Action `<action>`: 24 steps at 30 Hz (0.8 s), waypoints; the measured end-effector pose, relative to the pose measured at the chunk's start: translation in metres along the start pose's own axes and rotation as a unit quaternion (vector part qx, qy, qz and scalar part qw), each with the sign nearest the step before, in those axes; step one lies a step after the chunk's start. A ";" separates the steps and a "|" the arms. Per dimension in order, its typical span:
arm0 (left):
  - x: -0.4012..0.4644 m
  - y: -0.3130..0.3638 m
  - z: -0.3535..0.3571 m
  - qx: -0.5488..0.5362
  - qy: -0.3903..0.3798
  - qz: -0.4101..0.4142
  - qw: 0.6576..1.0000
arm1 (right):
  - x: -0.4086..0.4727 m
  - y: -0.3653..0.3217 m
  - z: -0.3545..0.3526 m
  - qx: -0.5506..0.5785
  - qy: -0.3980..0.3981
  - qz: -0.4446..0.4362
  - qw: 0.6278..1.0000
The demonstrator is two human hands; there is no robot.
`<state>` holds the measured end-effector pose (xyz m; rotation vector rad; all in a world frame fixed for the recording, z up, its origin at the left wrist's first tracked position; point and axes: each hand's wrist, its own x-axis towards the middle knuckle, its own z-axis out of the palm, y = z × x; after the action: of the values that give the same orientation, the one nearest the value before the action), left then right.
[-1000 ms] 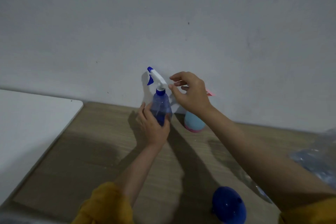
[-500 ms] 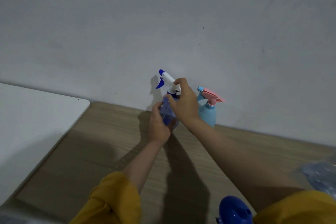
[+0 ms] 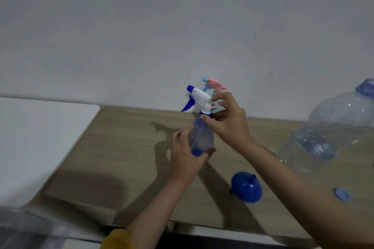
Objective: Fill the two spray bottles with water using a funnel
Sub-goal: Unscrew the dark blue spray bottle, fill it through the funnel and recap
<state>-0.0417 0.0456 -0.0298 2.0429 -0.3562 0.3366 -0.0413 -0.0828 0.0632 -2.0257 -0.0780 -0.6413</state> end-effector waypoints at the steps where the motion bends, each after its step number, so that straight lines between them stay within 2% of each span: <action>1: -0.013 0.003 0.001 -0.004 -0.006 0.004 1.000 | -0.012 -0.001 -0.007 0.000 -0.004 0.004 1.000; 6: -0.059 0.009 0.003 -0.051 -0.015 -0.001 0.999 | -0.056 0.002 -0.022 0.007 -0.041 0.015 0.999; 9: -0.074 0.010 0.001 -0.040 -0.002 0.002 0.999 | -0.073 0.006 -0.022 0.015 -0.030 0.042 0.999; 14: -0.083 0.008 0.002 0.008 -0.013 0.014 1.000 | -0.100 0.008 -0.011 0.076 0.043 0.057 0.995; 18: -0.086 0.006 0.001 0.035 -0.017 0.038 0.999 | -0.121 0.011 0.011 0.156 0.167 0.135 0.964; 22: -0.088 0.006 -0.001 0.058 -0.027 0.060 0.996 | -0.117 0.009 0.028 0.084 0.214 0.163 0.959; 24: -0.089 0.009 -0.003 0.061 -0.025 0.057 0.996 | -0.113 0.010 0.033 0.051 0.229 0.146 0.961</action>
<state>-0.1273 0.0541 -0.0552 2.1584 -0.4960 0.3856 -0.1213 -0.0375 -0.0105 -1.6996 0.4463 -0.8763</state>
